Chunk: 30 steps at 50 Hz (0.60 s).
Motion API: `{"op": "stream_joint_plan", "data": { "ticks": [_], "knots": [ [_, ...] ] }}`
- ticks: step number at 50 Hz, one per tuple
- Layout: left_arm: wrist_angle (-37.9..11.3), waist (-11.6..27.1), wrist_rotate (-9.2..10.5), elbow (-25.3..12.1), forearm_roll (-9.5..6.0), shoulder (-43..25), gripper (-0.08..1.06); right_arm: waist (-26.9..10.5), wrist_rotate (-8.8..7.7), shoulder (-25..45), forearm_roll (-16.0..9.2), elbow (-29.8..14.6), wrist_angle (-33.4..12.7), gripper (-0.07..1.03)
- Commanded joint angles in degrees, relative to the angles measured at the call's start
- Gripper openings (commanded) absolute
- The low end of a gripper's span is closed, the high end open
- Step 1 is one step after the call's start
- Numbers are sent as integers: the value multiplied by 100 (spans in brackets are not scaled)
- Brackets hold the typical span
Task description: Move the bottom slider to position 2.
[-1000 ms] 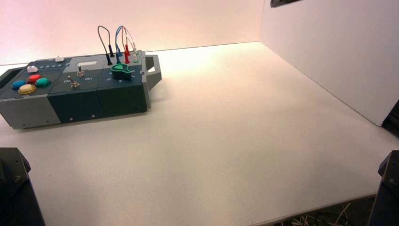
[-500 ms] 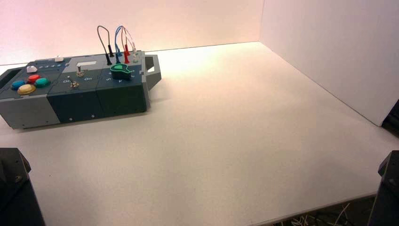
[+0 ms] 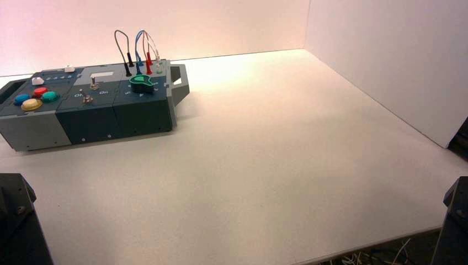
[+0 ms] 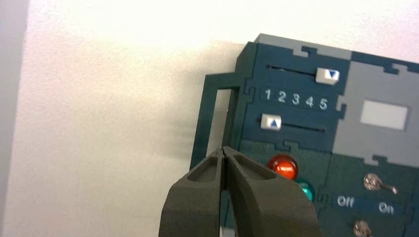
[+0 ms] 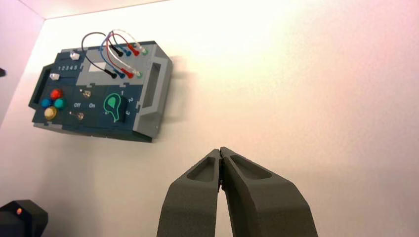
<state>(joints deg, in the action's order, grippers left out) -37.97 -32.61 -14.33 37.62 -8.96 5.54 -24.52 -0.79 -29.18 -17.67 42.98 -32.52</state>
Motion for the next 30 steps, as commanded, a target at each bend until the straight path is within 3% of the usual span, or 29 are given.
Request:
{"op": "stream_joint_plan", "data": {
  "ticks": [1,12,17,23,30],
  "knots": [
    [246,-26,-9,-255,-53,-211,-3,18,0,35,-18,-246,9,-2],
    [439,35,-97,-413,-211,-483,-3,18,9,97,-18,-229,-35,-2],
    [448,193,-185,-475,-272,-598,-3,18,0,141,-18,-229,-35,-2],
    [422,642,-246,-589,-308,-879,-3,18,18,176,-18,-237,-35,-2],
    [325,721,-211,-633,-404,-1134,-3,18,18,167,-18,-272,-44,-2]
  ]
}}
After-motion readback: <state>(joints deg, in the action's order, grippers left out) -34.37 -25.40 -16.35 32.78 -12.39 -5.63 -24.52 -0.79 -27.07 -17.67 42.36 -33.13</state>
